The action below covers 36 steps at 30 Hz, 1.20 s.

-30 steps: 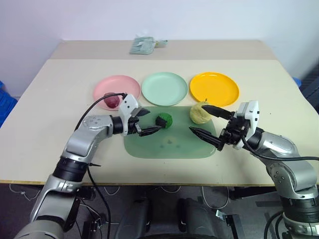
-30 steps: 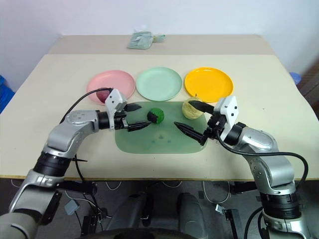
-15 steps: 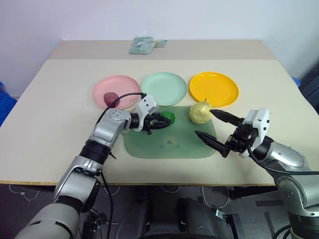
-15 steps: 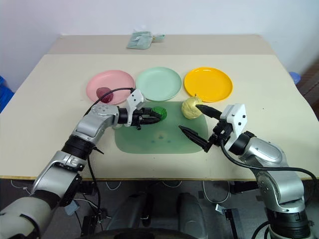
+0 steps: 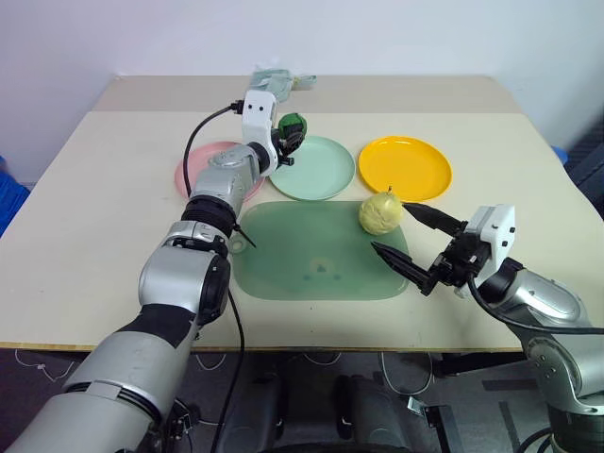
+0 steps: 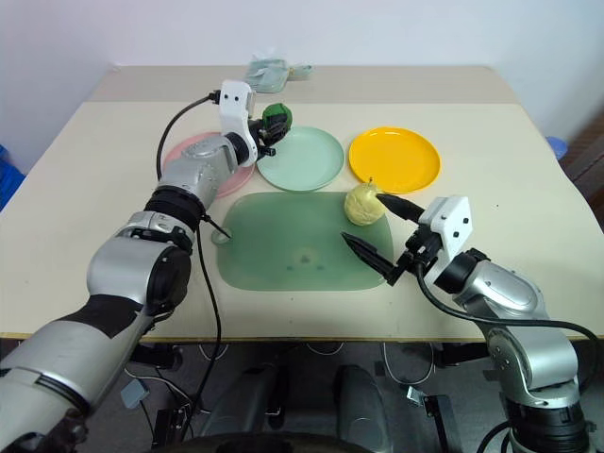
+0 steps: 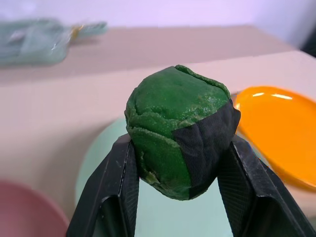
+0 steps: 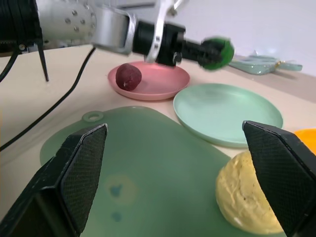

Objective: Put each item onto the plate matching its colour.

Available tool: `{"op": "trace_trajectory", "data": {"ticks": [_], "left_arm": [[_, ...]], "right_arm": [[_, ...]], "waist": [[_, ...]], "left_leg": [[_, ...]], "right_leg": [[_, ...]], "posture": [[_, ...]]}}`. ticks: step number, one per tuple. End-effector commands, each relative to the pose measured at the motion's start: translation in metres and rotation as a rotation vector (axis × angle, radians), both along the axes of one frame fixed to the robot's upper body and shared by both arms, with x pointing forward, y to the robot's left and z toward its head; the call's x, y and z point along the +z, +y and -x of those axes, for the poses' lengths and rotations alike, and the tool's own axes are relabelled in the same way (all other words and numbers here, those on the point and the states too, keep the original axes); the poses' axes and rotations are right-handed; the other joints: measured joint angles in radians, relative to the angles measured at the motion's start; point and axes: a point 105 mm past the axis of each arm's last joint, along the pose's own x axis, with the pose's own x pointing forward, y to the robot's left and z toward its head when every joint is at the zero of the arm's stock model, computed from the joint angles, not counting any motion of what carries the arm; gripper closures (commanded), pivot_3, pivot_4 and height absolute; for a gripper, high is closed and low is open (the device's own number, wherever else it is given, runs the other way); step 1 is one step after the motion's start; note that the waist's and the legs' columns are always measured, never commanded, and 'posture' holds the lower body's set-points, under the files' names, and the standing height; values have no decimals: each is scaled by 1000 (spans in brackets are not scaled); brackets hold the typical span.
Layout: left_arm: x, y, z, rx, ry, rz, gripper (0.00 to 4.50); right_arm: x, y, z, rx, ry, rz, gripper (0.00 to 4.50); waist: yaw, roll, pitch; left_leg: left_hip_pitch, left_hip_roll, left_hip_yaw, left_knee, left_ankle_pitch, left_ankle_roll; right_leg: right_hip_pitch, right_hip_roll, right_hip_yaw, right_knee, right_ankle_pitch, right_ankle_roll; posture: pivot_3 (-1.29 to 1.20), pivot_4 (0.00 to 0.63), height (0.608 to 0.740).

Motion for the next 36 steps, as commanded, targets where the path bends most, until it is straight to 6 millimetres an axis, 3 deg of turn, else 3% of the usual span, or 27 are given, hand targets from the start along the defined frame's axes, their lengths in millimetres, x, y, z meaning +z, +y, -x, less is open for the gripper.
{"op": "trace_trajectory", "data": {"ticks": [1,2,8,11,12,17,19,22,26,30,36], "left_arm": [[13,-7,-1,-15,-50,-13,514],[12,-8,-1,-23,-49,-1,39],[12,2,5,-87,-122,17,39],[9,16,26,-186,-267,-2,39],[5,21,37,-219,-308,-27,39],[-17,65,147,-551,-286,-20,39],[-26,77,175,-615,-243,-70,39],[-36,92,203,-647,-189,-122,39],[-34,100,212,-615,-185,-134,39],[-33,91,217,-602,-205,-139,39],[-36,88,222,-603,-219,-146,39]], "right_arm": [[4,0,-6,-16,-42,1,0],[3,-1,-8,-21,-42,3,0],[0,2,-22,-56,-59,0,0],[-4,4,-33,-83,-66,5,0],[-4,4,-37,-90,-69,7,0],[1,7,-63,-124,-84,-4,0],[1,6,-71,-136,-84,-1,0],[-1,9,-81,-116,-71,3,0],[-7,19,-84,-37,-8,-11,0],[-19,26,-85,17,42,9,0],[-29,21,-96,-14,77,43,0]], "waist": [[0,-1,1],[0,-2,1],[0,-3,2],[-11,-2,1],[-12,-2,2],[-39,-3,2],[-25,-3,3],[-3,-1,3],[4,-1,3],[-3,-2,3],[-8,-1,3]], "left_leg": [[0,0,0,0,0,0],[0,0,0,1,0,0],[0,0,0,1,0,0],[1,0,1,0,0,-1],[1,0,2,0,0,-1],[0,1,10,-6,4,-8],[1,2,11,-9,3,-7],[1,2,9,-8,3,-6],[2,2,9,-7,3,-5],[1,2,10,-7,2,-4],[2,3,10,-9,2,-4]], "right_leg": [[0,0,0,0,0,0],[0,0,0,0,0,0],[0,0,0,1,0,0],[-1,0,3,2,0,0],[-2,0,5,3,0,0],[-14,-1,19,10,1,-2],[-16,-1,20,9,1,-4],[-14,-1,19,8,1,-11],[-12,-1,18,4,1,-11],[-12,-1,18,4,1,-11],[-13,0,18,6,2,-9]], "posture": [[0,150,740],[0,150,740],[0,150,740],[0,150,740],[0,150,740],[0,150,740],[0,150,740],[0,150,740],[0,150,740],[0,150,740],[0,150,740]]}}
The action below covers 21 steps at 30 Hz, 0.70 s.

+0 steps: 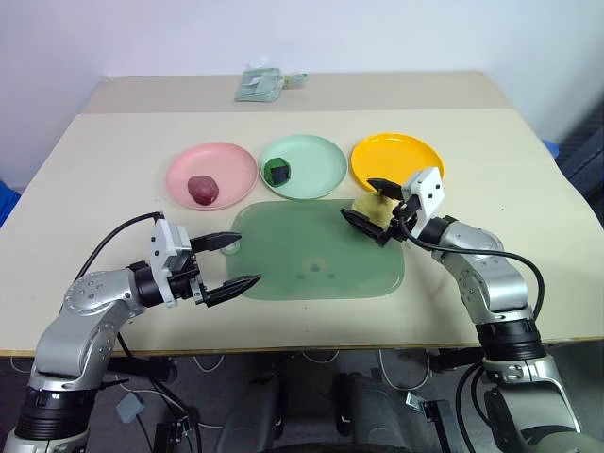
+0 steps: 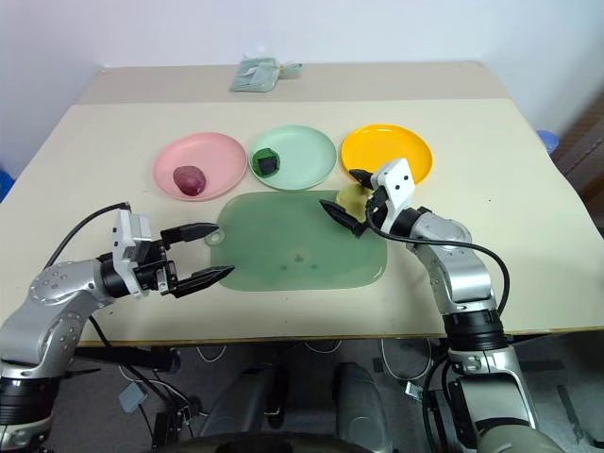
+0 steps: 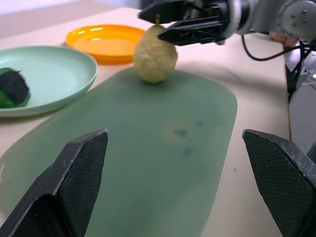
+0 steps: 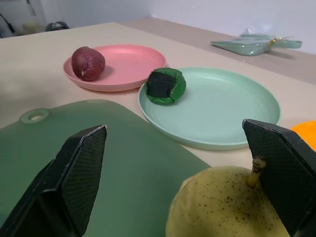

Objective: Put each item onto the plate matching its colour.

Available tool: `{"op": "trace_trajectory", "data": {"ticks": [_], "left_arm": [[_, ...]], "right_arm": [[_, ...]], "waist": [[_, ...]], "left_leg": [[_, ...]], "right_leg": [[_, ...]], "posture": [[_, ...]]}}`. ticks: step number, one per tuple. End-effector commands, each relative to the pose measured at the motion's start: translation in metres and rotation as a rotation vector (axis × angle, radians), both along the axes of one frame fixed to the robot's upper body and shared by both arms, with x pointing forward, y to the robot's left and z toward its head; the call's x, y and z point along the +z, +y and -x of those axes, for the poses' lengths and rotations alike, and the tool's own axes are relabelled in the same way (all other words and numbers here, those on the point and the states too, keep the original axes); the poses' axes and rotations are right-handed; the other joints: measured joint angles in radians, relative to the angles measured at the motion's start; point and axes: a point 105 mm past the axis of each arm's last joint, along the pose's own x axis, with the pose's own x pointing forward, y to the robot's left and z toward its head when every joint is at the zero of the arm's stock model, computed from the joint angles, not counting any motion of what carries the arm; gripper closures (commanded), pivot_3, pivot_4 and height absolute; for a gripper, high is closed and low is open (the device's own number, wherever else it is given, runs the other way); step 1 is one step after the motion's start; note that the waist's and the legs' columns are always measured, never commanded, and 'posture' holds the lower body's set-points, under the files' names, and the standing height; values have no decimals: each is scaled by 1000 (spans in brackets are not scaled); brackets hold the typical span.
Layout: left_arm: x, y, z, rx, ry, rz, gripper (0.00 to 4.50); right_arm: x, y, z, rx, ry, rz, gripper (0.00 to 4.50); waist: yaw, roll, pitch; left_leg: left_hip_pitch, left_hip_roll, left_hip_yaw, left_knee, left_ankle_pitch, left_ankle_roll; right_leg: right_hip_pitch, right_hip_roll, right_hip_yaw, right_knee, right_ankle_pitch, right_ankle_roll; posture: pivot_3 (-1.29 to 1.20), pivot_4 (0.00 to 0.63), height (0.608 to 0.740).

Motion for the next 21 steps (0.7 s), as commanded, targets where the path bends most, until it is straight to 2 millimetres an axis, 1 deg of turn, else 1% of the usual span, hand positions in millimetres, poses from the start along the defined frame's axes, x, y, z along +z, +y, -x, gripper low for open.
{"op": "trace_trajectory", "data": {"ticks": [1,5,11,17,20,21], "left_arm": [[7,-1,5,-13,-45,8,39],[9,3,12,-40,-54,16,39],[16,13,23,-81,-57,-1,39],[21,8,24,-97,-73,1,39],[24,2,23,-104,-85,7,0],[26,1,23,-102,-91,10,0]], "right_arm": [[-10,-2,-4,-8,36,19,0],[-19,-6,-7,-19,66,39,0],[-27,-9,-7,-24,96,58,0],[-31,-11,-9,-34,115,74,0],[-30,-11,-12,-43,117,77,812],[-30,-11,-13,-44,115,77,1234]], "waist": [[1,0,0],[6,-1,-1],[5,-2,-2],[6,-3,-4],[6,-3,-4],[6,-3,-5]], "left_leg": [[0,0,0,0,0,0],[0,0,0,1,0,0],[0,0,0,1,0,0],[0,0,0,1,0,0],[0,0,0,1,0,0],[0,0,0,1,0,0]], "right_leg": [[0,0,0,0,0,0],[1,0,0,0,-1,-1],[1,0,0,0,-1,-2],[1,0,0,-1,-1,-2],[1,0,0,-1,-1,-2],[1,0,0,-1,-1,-2]], "posture": [[0,150,740],[0,150,740],[0,150,740],[0,150,740],[0,150,740],[0,150,740]]}}
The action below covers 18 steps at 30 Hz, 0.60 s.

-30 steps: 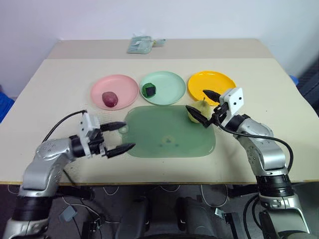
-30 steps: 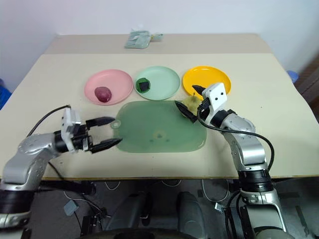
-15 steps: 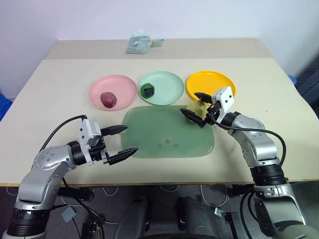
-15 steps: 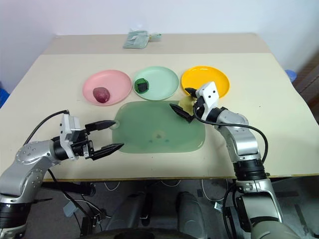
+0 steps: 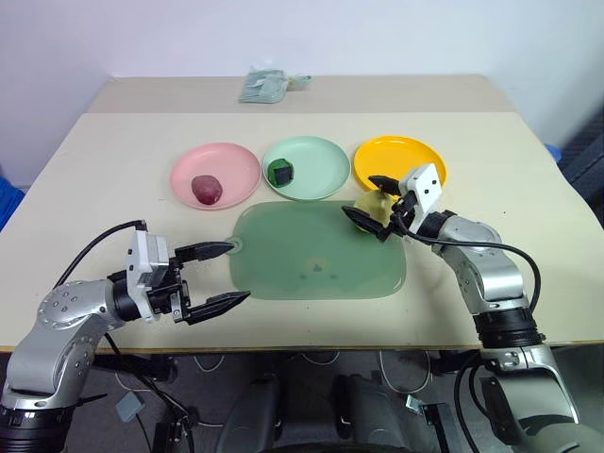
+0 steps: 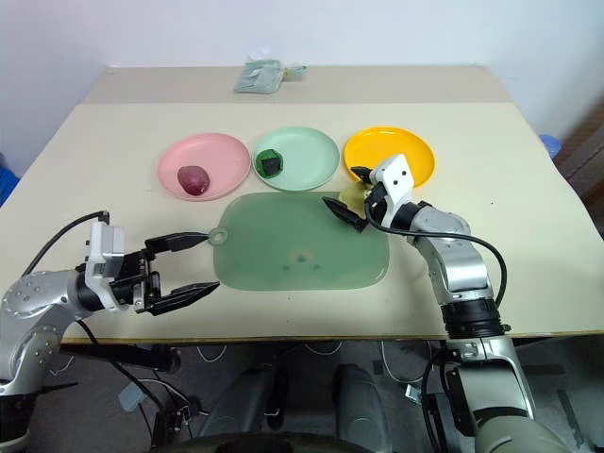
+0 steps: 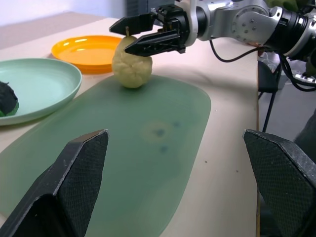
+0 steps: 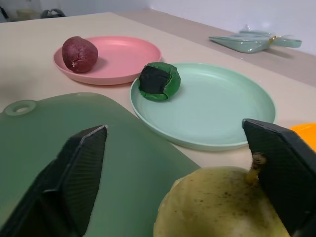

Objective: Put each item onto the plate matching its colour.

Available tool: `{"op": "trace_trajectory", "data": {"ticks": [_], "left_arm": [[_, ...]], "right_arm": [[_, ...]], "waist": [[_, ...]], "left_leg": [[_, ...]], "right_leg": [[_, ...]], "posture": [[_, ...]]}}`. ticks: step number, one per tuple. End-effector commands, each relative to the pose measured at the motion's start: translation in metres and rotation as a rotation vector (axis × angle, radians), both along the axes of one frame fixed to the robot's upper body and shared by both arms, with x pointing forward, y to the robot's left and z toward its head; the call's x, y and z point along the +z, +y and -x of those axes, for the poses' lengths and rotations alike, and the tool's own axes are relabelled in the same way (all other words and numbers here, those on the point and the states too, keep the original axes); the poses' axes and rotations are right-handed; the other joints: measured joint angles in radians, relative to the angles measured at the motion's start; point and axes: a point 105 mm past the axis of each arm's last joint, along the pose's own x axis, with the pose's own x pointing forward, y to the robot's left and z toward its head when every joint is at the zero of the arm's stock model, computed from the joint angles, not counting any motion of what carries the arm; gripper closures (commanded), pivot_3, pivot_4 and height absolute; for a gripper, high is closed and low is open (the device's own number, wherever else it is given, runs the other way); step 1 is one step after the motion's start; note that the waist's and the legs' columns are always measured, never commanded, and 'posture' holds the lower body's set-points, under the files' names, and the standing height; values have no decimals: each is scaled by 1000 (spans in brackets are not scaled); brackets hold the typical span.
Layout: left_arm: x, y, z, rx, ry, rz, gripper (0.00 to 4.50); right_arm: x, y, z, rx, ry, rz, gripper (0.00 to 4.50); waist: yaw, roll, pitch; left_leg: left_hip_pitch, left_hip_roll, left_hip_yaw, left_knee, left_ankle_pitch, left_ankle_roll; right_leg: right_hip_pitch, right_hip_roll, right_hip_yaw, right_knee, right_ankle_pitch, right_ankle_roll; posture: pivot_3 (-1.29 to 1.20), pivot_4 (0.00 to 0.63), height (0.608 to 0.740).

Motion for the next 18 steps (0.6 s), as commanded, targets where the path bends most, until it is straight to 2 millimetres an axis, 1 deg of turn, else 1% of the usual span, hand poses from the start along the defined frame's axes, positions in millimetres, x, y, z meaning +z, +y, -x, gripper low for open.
{"op": "trace_trajectory", "data": {"ticks": [1,2,3,4,6,10,14,18], "left_arm": [[15,-8,1,-21,-61,10,0],[16,-8,1,-16,-65,11,0],[16,-8,0,-12,-68,10,0],[16,-9,-1,-9,-71,10,0],[17,-10,-1,-5,-74,13,0],[18,-13,-4,-2,-80,16,0],[19,-14,-7,3,-86,19,0],[19,-15,-9,8,-91,21,0]], "right_arm": [[-24,-5,-2,-24,96,31,1735],[-23,-5,-2,-25,93,30,2211],[-23,-5,-3,-25,91,30,2824],[-22,-5,-3,-25,87,31,3274],[-21,-5,-4,-28,80,33,4401],[-19,-4,-4,-23,70,34,4457],[-8,-2,-8,-19,46,27,4457],[15,0,-15,-22,-21,-2,4457]], "waist": [[0,0,0],[-1,0,-1],[-1,0,-1],[-2,0,-1],[-5,0,-1],[-4,0,-1],[-3,0,-1],[-6,0,-1]], "left_leg": [[0,0,0,0,0,0],[0,0,0,0,0,0],[0,0,0,0,0,0],[0,0,0,0,0,0],[1,0,0,-1,0,0],[1,0,0,-1,0,0],[1,0,0,-1,0,0],[1,0,1,-1,0,0]], "right_leg": [[0,0,0,0,0,0],[0,0,0,0,0,0],[0,0,0,0,0,0],[0,0,0,0,0,0],[0,0,0,0,0,0],[0,0,0,0,0,0],[0,0,0,0,0,0],[0,0,0,0,0,0]], "posture": [[0,150,740],[0,150,740],[0,150,740],[0,150,740],[0,150,740],[0,150,740],[0,150,740],[0,150,740]]}}
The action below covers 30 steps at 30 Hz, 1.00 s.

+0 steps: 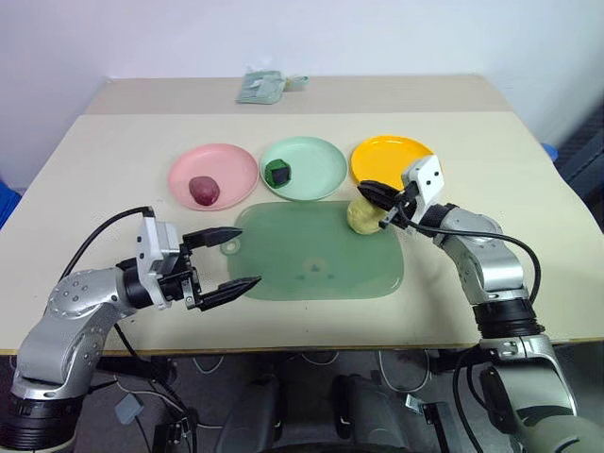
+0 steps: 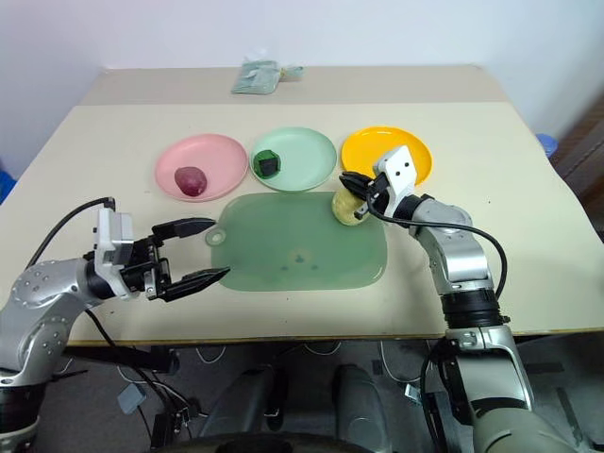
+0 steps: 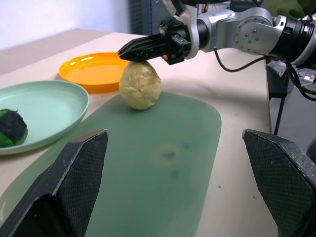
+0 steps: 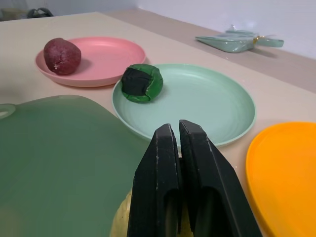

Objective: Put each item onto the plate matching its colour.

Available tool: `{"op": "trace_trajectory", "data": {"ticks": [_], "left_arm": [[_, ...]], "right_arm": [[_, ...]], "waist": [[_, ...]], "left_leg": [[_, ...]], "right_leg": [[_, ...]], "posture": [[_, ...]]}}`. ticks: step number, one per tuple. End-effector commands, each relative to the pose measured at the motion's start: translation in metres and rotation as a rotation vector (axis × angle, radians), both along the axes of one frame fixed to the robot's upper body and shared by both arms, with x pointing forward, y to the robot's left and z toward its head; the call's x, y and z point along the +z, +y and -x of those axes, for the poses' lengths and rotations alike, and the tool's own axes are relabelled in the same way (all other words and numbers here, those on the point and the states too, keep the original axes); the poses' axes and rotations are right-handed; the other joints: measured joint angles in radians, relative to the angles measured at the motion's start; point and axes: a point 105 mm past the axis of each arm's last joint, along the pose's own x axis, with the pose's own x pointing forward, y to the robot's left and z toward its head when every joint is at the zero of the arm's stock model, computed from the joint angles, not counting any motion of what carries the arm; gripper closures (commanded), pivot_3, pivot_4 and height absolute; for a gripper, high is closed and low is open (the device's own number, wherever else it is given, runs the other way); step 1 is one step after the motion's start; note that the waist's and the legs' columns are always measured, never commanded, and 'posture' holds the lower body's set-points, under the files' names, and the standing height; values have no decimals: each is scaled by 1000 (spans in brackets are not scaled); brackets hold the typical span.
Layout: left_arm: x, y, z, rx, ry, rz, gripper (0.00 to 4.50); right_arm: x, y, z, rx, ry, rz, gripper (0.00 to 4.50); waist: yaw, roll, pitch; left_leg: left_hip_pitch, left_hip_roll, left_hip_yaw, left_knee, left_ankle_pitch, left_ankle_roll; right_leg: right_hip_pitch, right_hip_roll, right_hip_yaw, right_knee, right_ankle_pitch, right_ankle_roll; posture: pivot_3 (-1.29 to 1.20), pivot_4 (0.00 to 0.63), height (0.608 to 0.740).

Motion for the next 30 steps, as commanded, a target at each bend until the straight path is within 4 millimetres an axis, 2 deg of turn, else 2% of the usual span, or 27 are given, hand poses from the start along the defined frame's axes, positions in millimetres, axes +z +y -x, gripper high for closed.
{"op": "trace_trajectory", "data": {"ticks": [1,4,6,8,13,16,20,23,30], "left_arm": [[7,-3,1,-5,-42,6,0],[7,-4,0,6,-49,12,0],[7,-4,0,19,-54,15,0],[7,-3,0,27,-58,15,0],[8,0,1,60,-74,16,0],[7,0,2,72,-78,18,0],[7,0,4,102,-82,23,0],[5,0,5,122,-83,20,0],[0,4,-1,224,-92,13,0]], "right_arm": [[11,2,-7,-4,-24,-14,4457],[28,-3,-21,-30,-81,-22,4457],[46,-15,-43,-104,-132,-28,4457],[58,-21,-55,-144,-159,-35,4457],[78,-25,-73,-182,-197,-25,4457],[84,-30,-81,-232,-202,-19,4457],[76,-36,-87,-283,-155,-19,4457],[67,-39,-90,-316,-122,-13,3563],[71,-32,-86,-269,-160,-38,40]], "waist": [[-1,0,0],[-2,1,1],[-4,3,2],[-6,4,4],[-17,4,4],[-24,4,4],[-26,5,4],[-26,5,4],[-25,5,5]], "left_leg": [[0,0,0,0,0,0],[0,0,0,0,0,0],[-1,0,1,0,0,0],[-1,0,3,0,0,0],[-1,0,4,-2,0,0],[-1,0,5,-2,0,1],[-1,0,4,-3,0,1],[-1,0,5,-3,0,1],[-1,0,5,-3,0,0]], "right_leg": [[0,0,0,0,0,0],[0,0,0,0,0,0],[-1,0,0,0,0,0],[-2,0,1,0,0,0],[-3,0,1,0,1,2],[-3,0,2,-1,1,2],[-3,0,2,-1,1,1],[-3,-1,2,-1,1,1],[-3,0,3,-1,1,1]], "posture": [[0,150,740],[0,150,740],[0,150,740],[0,150,740],[0,150,740],[0,150,740],[0,150,740],[0,150,740],[0,150,740]]}}
